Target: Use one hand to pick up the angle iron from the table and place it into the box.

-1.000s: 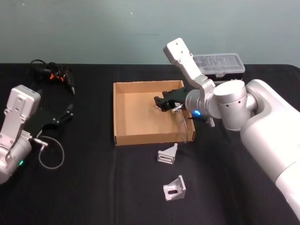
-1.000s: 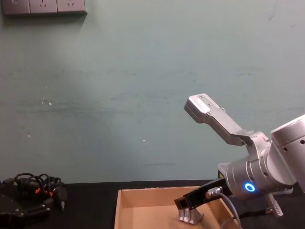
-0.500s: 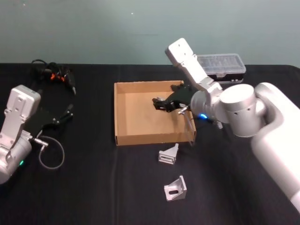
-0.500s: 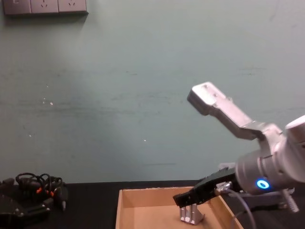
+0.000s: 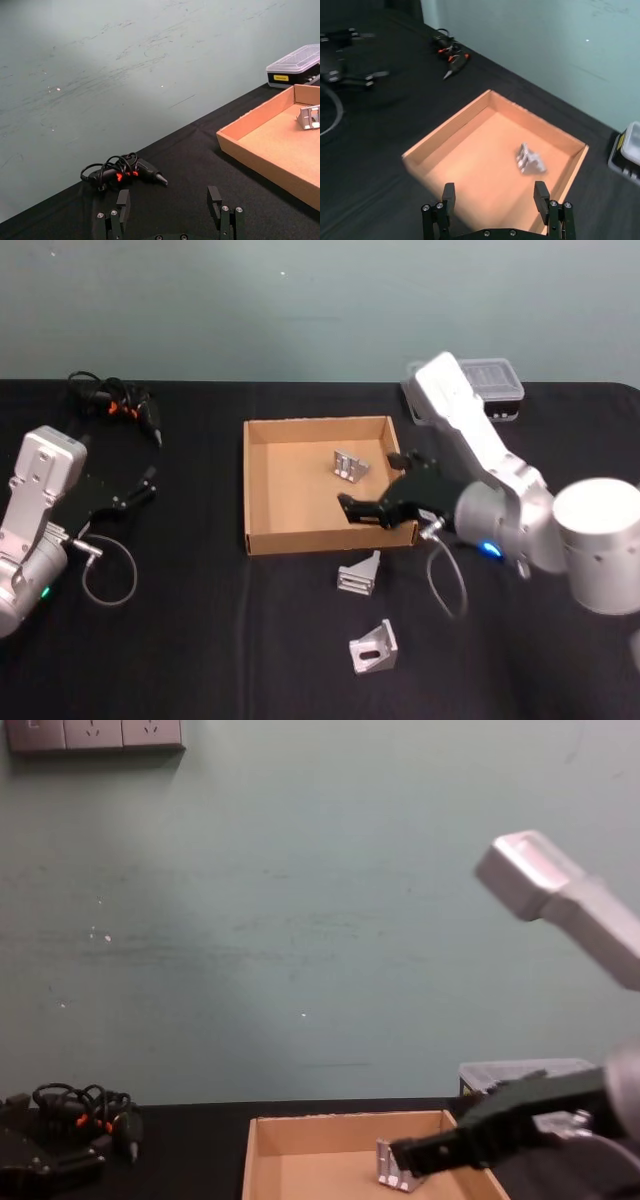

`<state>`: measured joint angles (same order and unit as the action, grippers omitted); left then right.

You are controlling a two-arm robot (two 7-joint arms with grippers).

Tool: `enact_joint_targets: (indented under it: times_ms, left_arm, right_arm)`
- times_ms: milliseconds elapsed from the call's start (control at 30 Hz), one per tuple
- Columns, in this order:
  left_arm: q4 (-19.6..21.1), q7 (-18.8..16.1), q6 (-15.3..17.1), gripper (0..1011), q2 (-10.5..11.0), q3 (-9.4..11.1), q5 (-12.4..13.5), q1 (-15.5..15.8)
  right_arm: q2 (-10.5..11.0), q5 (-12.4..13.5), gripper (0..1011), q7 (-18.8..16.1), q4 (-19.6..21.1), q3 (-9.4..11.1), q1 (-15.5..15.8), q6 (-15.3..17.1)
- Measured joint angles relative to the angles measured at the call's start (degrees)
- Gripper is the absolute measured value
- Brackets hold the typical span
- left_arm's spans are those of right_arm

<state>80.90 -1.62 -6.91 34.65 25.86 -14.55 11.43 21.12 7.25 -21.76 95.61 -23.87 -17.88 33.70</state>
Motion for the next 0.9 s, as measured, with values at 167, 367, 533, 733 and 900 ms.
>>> enact_joint_targets:
  times_ms: [167, 367, 533, 733, 900]
  left_arm:
    - [0.0, 0.0, 0.0, 1011, 0.0, 0.0, 0.0, 0.0]
    - [0.0, 0.0, 0.0, 1011, 0.0, 0.0, 0.0, 0.0]
    - [0.0, 0.0, 0.0, 1011, 0.0, 0.0, 0.0, 0.0]
    - [0.0, 0.0, 0.0, 1011, 0.0, 0.0, 0.0, 0.0]
    - [0.0, 0.0, 0.0, 1011, 0.0, 0.0, 0.0, 0.0]
  right_arm:
    - [2.4, 1.9, 1002, -0.8, 6.7, 2.4, 5.4, 2.1]
    - [4.6, 3.7, 1000, -1.4, 11.8, 3.7, 10.2, 5.3]
    - [5.1, 4.8, 1000, -1.9, 12.7, 3.1, 11.6, 8.6]
    - [4.8, 4.8, 1002, -1.7, 11.6, 2.1, 11.6, 9.1]
    - [4.0, 4.1, 1002, -1.0, 9.8, 1.2, 10.8, 8.8]
